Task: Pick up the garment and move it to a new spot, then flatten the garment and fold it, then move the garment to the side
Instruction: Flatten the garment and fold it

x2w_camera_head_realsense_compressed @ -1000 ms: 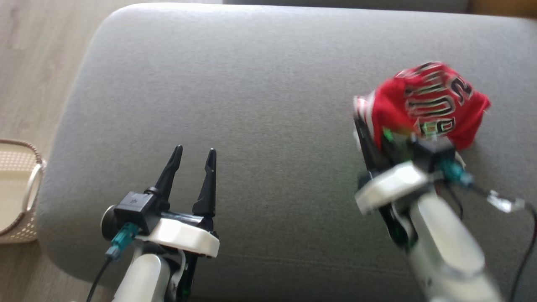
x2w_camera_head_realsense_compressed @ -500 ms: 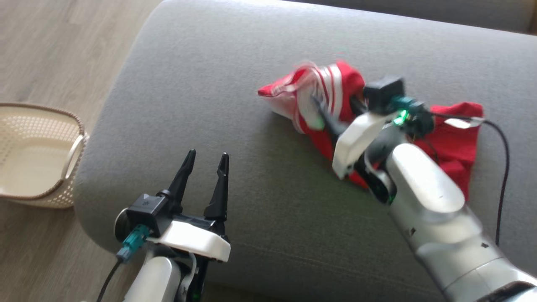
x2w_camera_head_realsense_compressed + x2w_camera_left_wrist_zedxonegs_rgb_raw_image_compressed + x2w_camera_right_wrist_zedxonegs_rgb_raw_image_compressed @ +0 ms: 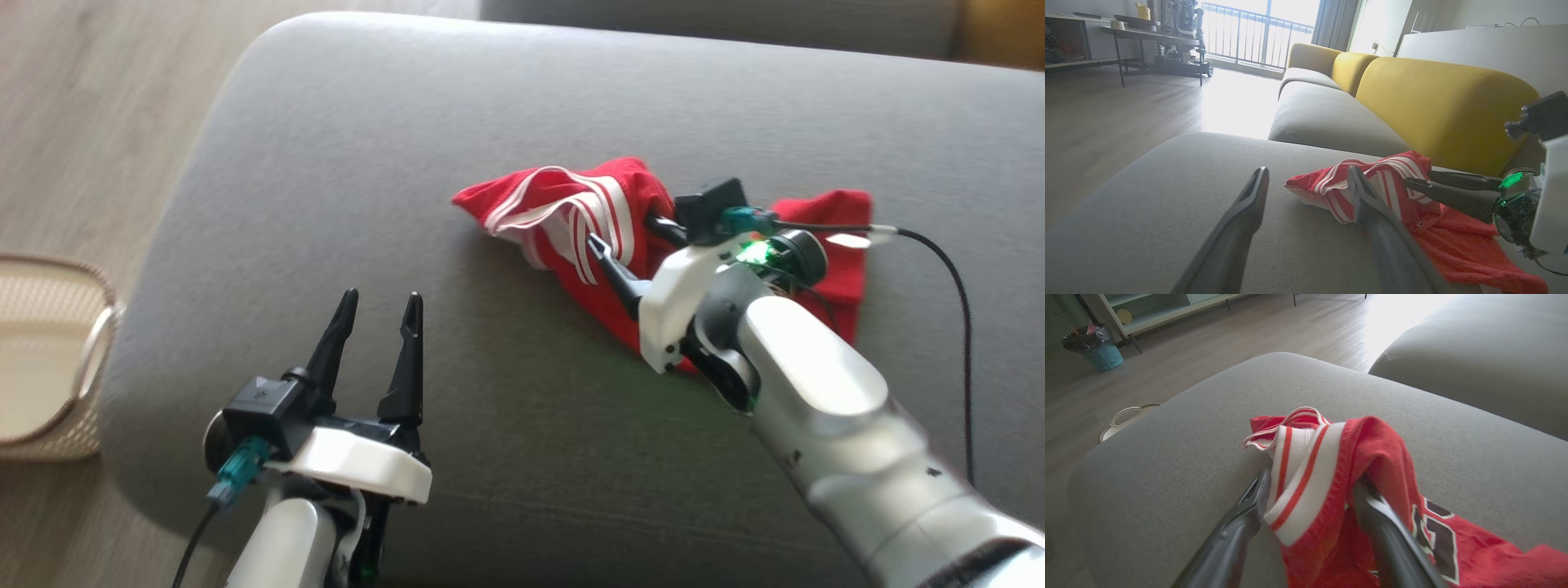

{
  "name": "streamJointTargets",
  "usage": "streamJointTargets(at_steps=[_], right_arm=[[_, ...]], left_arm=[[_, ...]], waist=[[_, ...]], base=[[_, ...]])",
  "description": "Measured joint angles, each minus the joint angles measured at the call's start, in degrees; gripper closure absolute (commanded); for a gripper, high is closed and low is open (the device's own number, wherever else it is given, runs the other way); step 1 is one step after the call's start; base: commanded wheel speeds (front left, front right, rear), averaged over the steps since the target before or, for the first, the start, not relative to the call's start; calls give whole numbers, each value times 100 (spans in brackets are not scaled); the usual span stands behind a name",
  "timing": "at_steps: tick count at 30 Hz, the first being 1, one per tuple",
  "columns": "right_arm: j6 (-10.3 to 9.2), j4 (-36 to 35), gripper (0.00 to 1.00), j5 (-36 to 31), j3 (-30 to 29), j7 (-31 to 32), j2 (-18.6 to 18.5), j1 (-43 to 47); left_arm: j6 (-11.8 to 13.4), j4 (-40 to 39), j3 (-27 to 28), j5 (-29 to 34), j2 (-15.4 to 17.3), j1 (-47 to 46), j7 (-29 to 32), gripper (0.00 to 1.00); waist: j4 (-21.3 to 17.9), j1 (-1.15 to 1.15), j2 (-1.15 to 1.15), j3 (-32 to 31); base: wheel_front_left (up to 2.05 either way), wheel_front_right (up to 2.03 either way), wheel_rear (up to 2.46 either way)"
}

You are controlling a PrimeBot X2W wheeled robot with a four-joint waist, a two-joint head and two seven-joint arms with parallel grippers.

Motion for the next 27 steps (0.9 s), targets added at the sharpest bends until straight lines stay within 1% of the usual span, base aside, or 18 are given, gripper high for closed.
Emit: streamJointTargets(at_steps=[4, 8, 10, 14, 17, 19, 24, 27], right_arm=[[0, -368, 0, 49, -145, -169, -211, 286], [0, -832, 0, -37, -400, -245, -586, 800], [0, -1110, 0, -133, -611, -263, -722, 1076], [0, -1755, 0, -381, -1106, -344, -849, 1634], [0, -2248, 0, -605, -1660, -580, -836, 2063], [0, -2520, 0, -782, -2039, -758, -757, 2396], [0, -3012, 0, -1254, -2796, -1100, -245, 3309], [0, -3188, 0, -1362, -2953, -1159, -34, 3737]], left_arm=[[-10, -49, 78, 49, -2, 84, 0, 0], [-25, -99, 174, 49, 0, 117, 0, 0], [-51, -111, 191, 51, -1, 118, 0, 0], [-57, -121, 312, 52, -1, 122, 0, 0], [-58, -122, 330, 58, -1, 135, 0, 0], [-58, -123, 330, 57, -1, 175, 0, 0], [-58, -115, 327, 45, -1, 227, 0, 0], [-55, -104, 325, 18, -1, 228, 0, 0]], waist=[[-318, 0, 0, -103], [-640, 0, 0, -196], [-795, 0, 0, -235], [-1068, 0, 0, -292], [-1225, 0, 0, -320], [-1303, 0, 0, -336], [-1412, 0, 0, -339], [-1448, 0, 0, -323]], base=[[0, 0, 0], [0, 0, 0], [0, 0, 0], [0, 0, 0], [0, 0, 0], [0, 0, 0], [0, 0, 0], [0, 0, 0]])
